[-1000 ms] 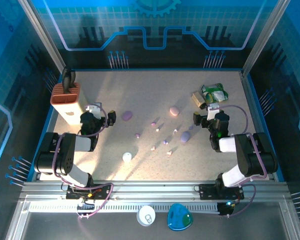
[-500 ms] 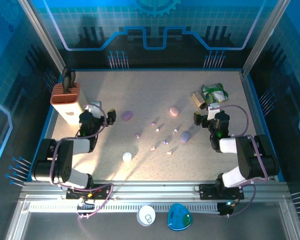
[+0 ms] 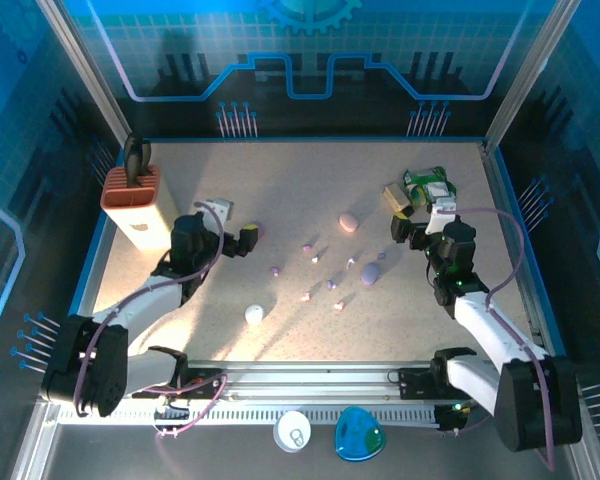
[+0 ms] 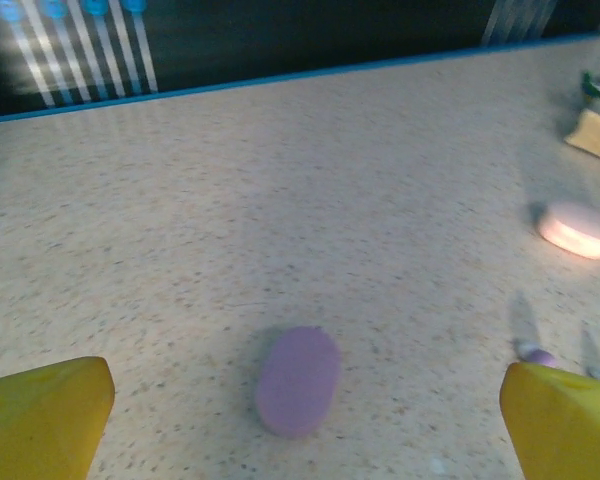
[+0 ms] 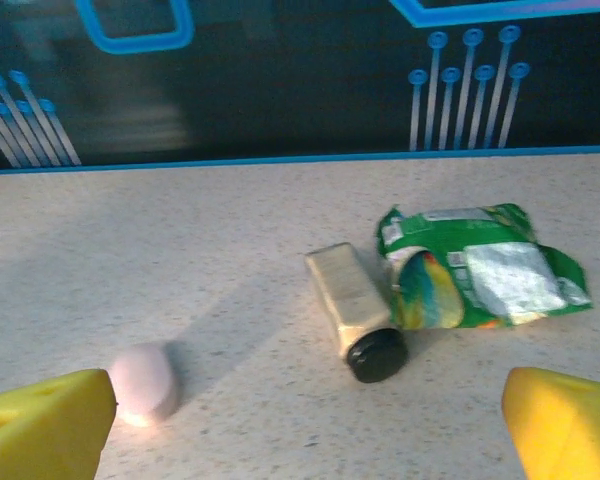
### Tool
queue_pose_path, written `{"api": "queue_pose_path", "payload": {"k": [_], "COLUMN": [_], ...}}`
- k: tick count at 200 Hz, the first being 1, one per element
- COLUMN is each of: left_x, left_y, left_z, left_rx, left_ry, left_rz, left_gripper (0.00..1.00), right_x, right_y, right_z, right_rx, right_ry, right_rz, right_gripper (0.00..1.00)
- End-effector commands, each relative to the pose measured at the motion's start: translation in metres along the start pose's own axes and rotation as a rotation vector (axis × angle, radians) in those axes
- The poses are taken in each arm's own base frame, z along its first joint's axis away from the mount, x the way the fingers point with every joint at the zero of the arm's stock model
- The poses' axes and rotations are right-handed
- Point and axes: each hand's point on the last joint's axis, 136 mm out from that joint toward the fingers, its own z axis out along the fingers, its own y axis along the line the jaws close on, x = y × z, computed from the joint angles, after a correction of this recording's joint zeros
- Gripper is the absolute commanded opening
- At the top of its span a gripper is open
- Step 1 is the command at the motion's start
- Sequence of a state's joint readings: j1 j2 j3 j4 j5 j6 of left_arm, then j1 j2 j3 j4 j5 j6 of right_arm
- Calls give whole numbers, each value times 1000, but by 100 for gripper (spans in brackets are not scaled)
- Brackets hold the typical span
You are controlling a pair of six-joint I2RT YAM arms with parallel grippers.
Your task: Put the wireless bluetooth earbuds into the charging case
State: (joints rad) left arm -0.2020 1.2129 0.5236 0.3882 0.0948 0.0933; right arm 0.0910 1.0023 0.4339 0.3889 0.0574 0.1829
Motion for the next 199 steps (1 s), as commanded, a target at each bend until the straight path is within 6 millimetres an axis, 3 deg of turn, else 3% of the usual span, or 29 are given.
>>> {"api": "queue_pose_path", "payload": {"k": [1,30,58,84,97,138,199], "left_x": [2,6,12,25,34,57,93], "left_y": [-24,-27,-13,-5,1,7,5], "left_z": [1,9,19,28,34,53,75], "left_rx": [110,116,46,25,-4,-5,42], "left_ry": [129,242,345,479,558,721,868], "left_rz": [76,114,122,124,118,144,154], "left_gripper": [99,99,99,99,93,92,79], "right_x": [7,18,27,50,56,76,87], "right_y": [38,96,146,190,211,239,253], "right_z": [-12,-33,-53,-71,-78,-78,-71], "right_rx": [-171,-382,-541,-709,-793,-865,-901], "right_ry": [66,115,130,184,183,218,240], "right_rz": [56,44,1,-77,-118,-144,-149], "right_gripper": [100,100,100,100,100,100,100]}}
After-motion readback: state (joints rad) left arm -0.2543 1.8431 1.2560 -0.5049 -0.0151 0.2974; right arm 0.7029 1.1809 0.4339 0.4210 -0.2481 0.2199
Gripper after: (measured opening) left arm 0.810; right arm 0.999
